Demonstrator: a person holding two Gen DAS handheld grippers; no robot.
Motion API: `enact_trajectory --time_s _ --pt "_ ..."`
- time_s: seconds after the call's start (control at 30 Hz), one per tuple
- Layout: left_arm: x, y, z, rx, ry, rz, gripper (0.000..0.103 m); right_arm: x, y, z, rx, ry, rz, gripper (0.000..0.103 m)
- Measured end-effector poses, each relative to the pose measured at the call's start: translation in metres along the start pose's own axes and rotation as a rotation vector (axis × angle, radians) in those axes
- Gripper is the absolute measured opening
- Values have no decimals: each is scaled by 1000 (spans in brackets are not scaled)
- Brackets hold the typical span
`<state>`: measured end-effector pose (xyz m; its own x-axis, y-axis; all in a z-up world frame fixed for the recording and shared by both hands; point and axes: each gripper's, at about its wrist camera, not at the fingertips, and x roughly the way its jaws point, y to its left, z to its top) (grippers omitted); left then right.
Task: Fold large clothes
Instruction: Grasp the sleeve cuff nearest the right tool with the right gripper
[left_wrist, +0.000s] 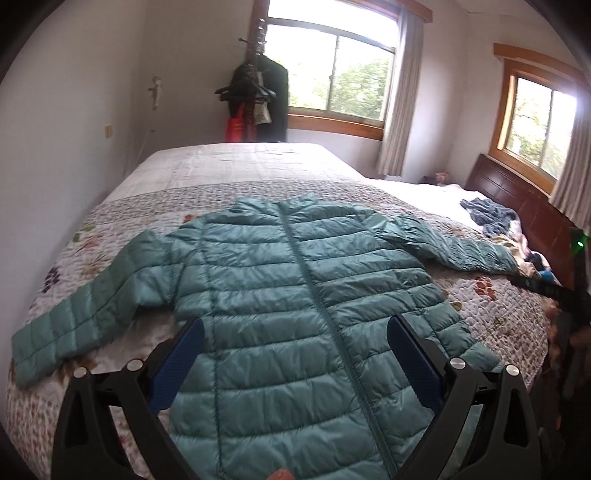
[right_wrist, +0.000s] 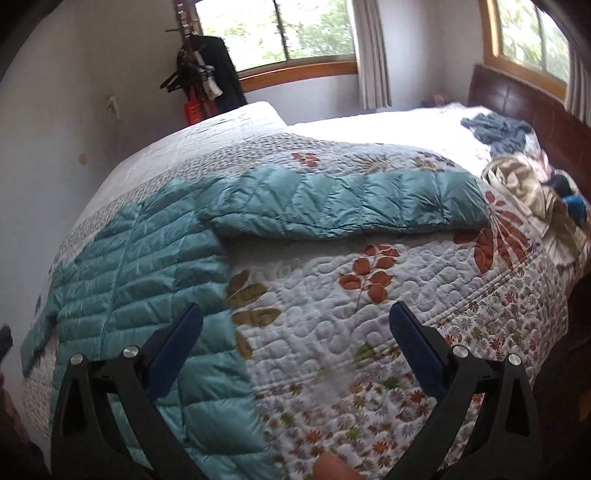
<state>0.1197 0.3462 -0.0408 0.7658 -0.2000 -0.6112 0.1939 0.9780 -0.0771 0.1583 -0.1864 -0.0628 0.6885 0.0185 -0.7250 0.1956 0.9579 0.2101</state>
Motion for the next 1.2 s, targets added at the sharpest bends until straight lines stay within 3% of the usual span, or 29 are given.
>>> enact_trajectory --time_s 0.07,0.17,0.37,0.53,0.73,0.93,1.03,1.1,1.2 --pt "9 -6 4 29 1 -33 99 14 -38 14 142 -2 29 95" --pt "21 -12 9 54 7 -69 99 44 -95 30 361 47 87 67" --pt "45 -11 11 70 40 -98 99 89 -191 38 781 37 230 62" --pt "61 4 12 26 58 -118 99 113 -233 38 965 -22 247 60" --pt "67 30 20 -71 51 -151 99 123 -232 41 946 -69 200 60" --pt "52 48 27 -103 4 -140 99 126 -224 49 915 -105 210 54" --pt "56 66 25 -168 1 -211 99 132 -224 47 903 -95 213 38" --pt "63 75 22 -213 25 -232 99 133 -228 47 903 -98 225 24" --pt "60 86 19 -259 -6 -246 99 123 -232 60 876 -121 217 11"
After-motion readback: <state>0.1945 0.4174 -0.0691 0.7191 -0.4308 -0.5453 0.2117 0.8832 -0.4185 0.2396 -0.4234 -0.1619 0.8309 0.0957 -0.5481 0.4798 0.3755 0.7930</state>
